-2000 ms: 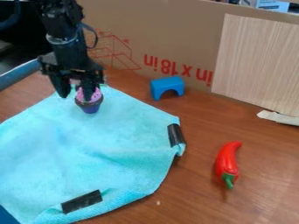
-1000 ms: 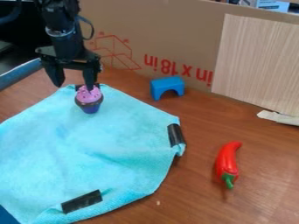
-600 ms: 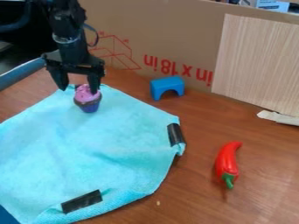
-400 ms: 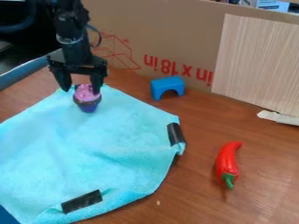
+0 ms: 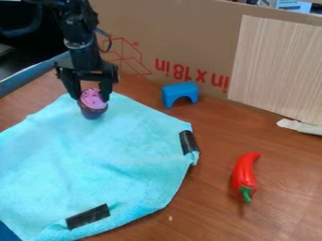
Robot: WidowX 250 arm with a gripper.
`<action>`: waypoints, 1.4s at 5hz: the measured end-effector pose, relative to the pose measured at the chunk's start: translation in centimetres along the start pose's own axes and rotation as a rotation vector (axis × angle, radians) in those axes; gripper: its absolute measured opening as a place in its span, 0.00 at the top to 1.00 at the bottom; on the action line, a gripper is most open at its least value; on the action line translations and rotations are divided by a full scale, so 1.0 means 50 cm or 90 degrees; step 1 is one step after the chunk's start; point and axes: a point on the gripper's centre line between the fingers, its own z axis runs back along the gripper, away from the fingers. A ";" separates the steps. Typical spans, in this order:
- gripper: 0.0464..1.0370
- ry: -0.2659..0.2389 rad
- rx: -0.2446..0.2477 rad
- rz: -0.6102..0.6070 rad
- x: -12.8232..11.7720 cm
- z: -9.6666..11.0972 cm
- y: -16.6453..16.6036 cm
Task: Move the object on the cloth to the top side of the table
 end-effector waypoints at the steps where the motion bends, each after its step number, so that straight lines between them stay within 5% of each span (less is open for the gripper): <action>1: 0.22 0.001 -0.002 0.006 -0.005 0.002 -0.002; 2: 0.32 0.007 -0.022 0.000 -0.012 0.015 -0.017; 3: 0.32 -0.011 -0.050 -0.020 -0.009 0.063 -0.065; 5: 0.32 -0.015 -0.080 -0.040 -0.011 0.096 -0.154; 7: 0.32 -0.015 -0.090 -0.052 -0.015 0.094 -0.258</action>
